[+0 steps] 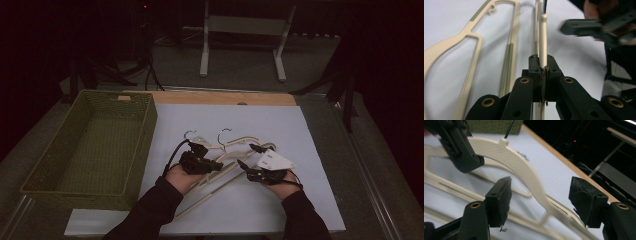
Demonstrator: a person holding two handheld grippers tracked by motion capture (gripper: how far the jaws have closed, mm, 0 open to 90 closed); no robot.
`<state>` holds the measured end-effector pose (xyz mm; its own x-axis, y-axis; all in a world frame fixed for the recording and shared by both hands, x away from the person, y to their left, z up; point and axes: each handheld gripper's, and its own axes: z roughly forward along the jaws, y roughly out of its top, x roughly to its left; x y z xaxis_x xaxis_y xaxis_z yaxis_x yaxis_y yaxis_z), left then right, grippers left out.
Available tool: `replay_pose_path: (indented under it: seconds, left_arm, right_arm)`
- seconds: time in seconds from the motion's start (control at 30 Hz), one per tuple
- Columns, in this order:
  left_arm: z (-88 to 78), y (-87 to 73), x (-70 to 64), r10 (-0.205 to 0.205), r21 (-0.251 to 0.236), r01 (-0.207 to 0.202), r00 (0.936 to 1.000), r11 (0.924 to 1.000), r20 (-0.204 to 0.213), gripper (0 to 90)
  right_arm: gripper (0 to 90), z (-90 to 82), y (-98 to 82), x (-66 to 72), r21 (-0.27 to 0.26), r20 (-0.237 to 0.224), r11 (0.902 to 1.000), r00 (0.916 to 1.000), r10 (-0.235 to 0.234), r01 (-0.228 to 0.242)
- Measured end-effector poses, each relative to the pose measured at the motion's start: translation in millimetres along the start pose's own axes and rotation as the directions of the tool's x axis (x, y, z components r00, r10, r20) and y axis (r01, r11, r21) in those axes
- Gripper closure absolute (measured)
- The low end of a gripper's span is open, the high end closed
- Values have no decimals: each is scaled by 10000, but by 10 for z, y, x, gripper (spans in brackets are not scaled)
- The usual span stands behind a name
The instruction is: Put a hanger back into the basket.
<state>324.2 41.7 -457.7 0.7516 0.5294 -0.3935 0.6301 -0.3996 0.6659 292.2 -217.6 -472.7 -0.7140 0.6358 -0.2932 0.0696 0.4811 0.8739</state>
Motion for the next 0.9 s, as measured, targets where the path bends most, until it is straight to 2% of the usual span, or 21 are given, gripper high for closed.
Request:
replay_pose_path:
  seconds: [0.07,0.1,0.13,0.17,0.2,0.23,0.27,0.3,0.37,0.43,0.5,0.57,0.6,0.63,0.7,0.83,0.9]
  left_arm:
    - [-22,5,-10,-73,-129,74,10000,9999,46,875]
    - [-22,5,-10,-73,-129,74,10000,9999,46,875]
    - [-55,16,-37,-67,-315,71,9999,9995,121,875]
    - [-74,23,-56,-45,-430,51,9999,9991,124,875]
    - [-92,32,-83,27,-512,-22,10000,9987,85,875]
    - [-113,44,-112,61,-653,-59,10000,9978,39,875]
    - [-142,58,-138,92,-807,-85,9999,9967,83,875]
    - [-173,77,-163,128,-868,-120,9999,9962,85,874]
    - [-250,113,-212,246,-1031,-240,9997,9944,43,874]
    - [-338,149,-265,382,-1231,-403,9991,9916,-190,874]
    - [-437,187,-314,510,-1440,-558,9980,9880,-367,874]
    - [-547,228,-349,611,-1581,-660,9975,9852,-359,874]
    - [-603,248,-363,601,-1667,-644,9977,9839,-310,874]
    - [-662,269,-376,602,-1688,-641,9978,9836,-282,874]
    - [-786,302,-400,563,-1886,-595,9982,9803,-224,874]
    - [-1078,371,-379,422,-2129,-398,9991,9763,67,874]
    - [-1251,398,-357,321,-2345,-304,9995,9717,34,873]
  right_arm:
    - [246,-179,-41,-34,-273,85,9950,9953,965,-962]
    - [246,-179,-41,-34,-273,85,9950,9953,965,-962]
    - [217,-245,-63,-53,-392,50,9905,9912,1325,-1322]
    - [165,-519,-159,-120,-1027,26,9574,9624,2715,-2698]
    - [165,-519,-159,-120,-1027,26,9574,9624,2715,-2698]
    - [147,-672,-212,-152,-1404,24,9358,9451,3268,-3233]
    - [147,-672,-212,-152,-1404,24,9358,9451,3268,-3233]
    - [141,-807,-260,-174,-1722,10,9162,9300,3675,-3618]
    - [143,-866,-278,-181,-1800,169,9137,9276,3731,-3642]
    - [141,-962,-315,-203,-1865,367,9111,9241,3804,-3677]
    - [140,-1023,-363,-223,-1910,440,9042,9169,3968,-3821]
    - [140,-1051,-411,-237,-1965,496,8965,9091,4136,-3972]
    - [140,-1054,-432,-239,-1972,507,8903,9026,4275,-4106]
    - [140,-1049,-449,-245,-1934,507,8892,9008,4312,-4147]
    - [140,-1032,-466,-243,-1877,508,8874,8981,4369,-4211]
    - [139,-992,-481,-228,-1740,487,8929,9020,4290,-4153]
    - [139,-978,-494,-224,-1679,459,8916,9001,4332,-4205]
